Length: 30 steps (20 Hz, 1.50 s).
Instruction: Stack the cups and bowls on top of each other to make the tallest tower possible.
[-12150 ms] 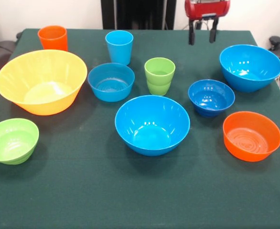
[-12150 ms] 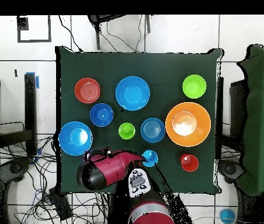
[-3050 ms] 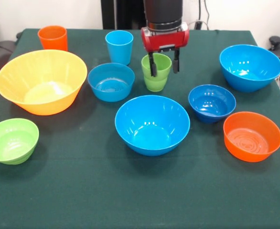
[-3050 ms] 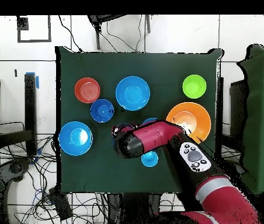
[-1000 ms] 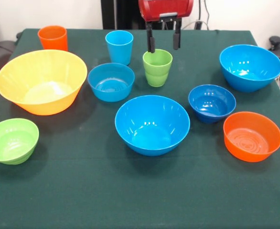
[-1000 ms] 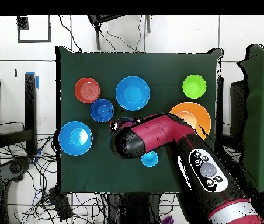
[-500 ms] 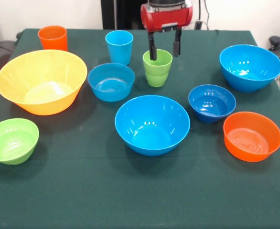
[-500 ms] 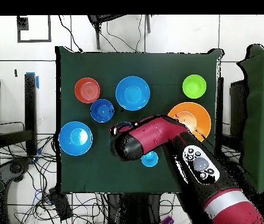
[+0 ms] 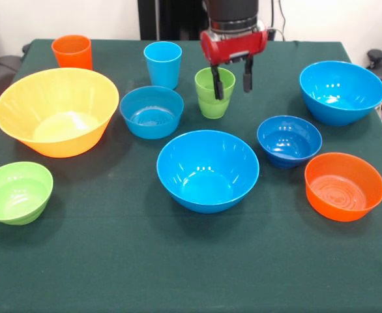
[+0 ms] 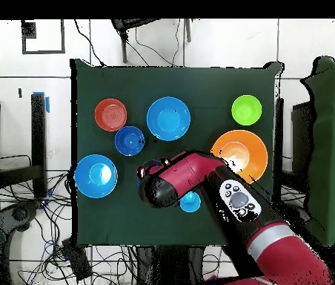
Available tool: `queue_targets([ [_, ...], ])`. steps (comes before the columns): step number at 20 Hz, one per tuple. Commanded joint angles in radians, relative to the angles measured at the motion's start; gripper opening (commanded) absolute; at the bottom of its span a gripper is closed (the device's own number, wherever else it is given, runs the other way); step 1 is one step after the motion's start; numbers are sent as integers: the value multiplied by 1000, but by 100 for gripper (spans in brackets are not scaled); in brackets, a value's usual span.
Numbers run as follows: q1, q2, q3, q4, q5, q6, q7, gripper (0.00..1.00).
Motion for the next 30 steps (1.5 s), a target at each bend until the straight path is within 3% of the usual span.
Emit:
queue_targets([
  [1,63,122,-65,-103,-141,-84,-16,100],
  [13,82,197,-130,-151,-147,-160,35,100],
  [30,73,184,-170,-164,-79,-65,-22,100],
])
